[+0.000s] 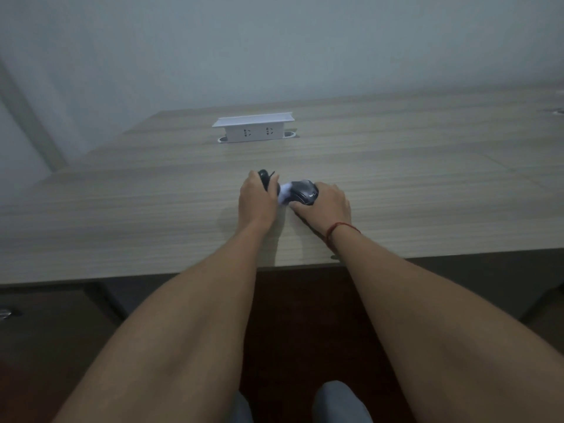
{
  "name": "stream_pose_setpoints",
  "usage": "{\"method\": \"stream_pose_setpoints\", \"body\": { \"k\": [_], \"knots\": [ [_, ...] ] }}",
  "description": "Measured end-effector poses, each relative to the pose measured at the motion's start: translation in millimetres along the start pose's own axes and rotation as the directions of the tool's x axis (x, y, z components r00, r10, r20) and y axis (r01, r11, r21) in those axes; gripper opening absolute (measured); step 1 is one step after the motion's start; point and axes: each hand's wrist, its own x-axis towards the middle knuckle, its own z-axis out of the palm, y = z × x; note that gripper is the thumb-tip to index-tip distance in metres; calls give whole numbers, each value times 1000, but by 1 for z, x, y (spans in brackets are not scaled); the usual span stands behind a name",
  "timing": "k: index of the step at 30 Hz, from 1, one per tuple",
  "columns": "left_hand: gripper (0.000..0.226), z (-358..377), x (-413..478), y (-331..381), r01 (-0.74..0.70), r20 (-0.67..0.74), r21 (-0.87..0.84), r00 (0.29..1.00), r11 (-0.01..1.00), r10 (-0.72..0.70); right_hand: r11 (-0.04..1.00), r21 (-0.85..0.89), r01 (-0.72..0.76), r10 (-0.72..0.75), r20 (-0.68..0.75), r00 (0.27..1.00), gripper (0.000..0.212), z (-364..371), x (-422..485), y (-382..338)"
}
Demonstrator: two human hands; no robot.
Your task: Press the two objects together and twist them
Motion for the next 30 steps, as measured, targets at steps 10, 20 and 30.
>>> {"method": "stream_pose_setpoints", "body": {
  "k": [10,20,30],
  "knots": [
    [39,-8,0,8,164,-119,150,982,975,-147,983,180,24,-84,333,939,58,-22,9,2],
    [41,-15,-1,19,197,-48,162,980,967,-192,980,196,-38,-69,510,857,68,-44,8,-2],
    [42,-29,-1,13,165,-57,175,986,971,-157,994,107,32,-71,382,921,68,-30,6,-7]
  ]
}}
